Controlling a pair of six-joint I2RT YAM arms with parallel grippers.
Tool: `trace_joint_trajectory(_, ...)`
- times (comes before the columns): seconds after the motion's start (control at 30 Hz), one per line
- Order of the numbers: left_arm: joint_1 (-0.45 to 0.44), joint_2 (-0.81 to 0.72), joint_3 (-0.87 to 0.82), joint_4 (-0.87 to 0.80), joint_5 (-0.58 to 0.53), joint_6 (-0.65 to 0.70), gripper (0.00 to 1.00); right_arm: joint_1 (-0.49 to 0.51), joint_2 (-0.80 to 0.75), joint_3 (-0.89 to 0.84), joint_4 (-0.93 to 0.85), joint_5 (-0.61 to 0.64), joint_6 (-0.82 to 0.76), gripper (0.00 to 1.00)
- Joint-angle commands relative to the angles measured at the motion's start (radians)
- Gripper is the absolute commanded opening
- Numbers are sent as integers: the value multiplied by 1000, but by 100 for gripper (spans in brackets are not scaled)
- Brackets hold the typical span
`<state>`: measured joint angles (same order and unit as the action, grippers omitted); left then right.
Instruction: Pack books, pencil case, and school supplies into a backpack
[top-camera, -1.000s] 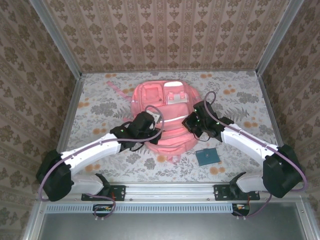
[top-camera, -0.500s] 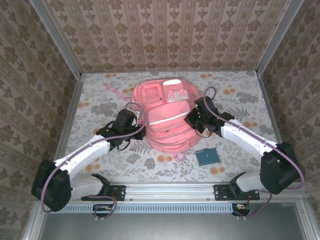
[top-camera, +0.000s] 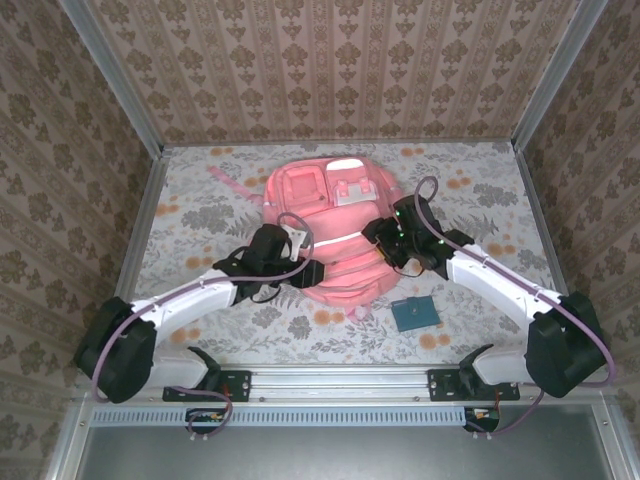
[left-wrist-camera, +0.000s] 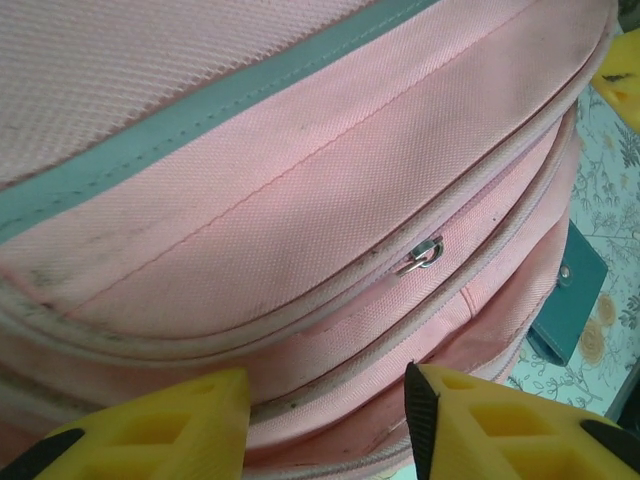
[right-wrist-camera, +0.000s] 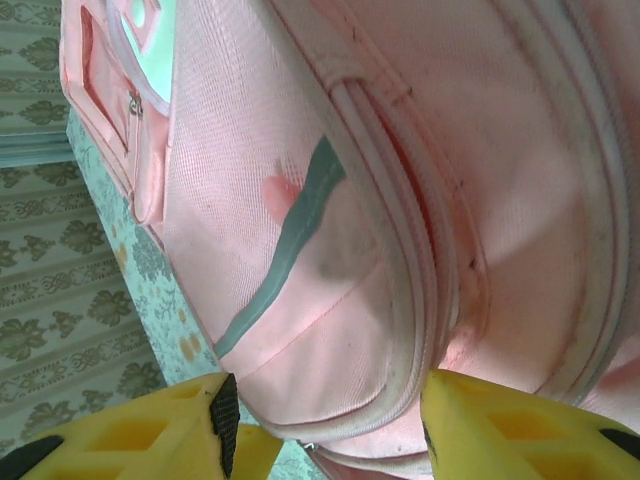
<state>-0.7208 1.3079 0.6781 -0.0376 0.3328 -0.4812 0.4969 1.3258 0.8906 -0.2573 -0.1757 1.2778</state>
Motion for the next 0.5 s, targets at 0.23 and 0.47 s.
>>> trace_joint_trajectory(0.23,-13,92,34,131,89,-35,52,37,34,10,90,-68,75,52)
trace_joint_trajectory(0.47,-28,100,20,226,120,-70,48,43,58,7,125,-88,87,49)
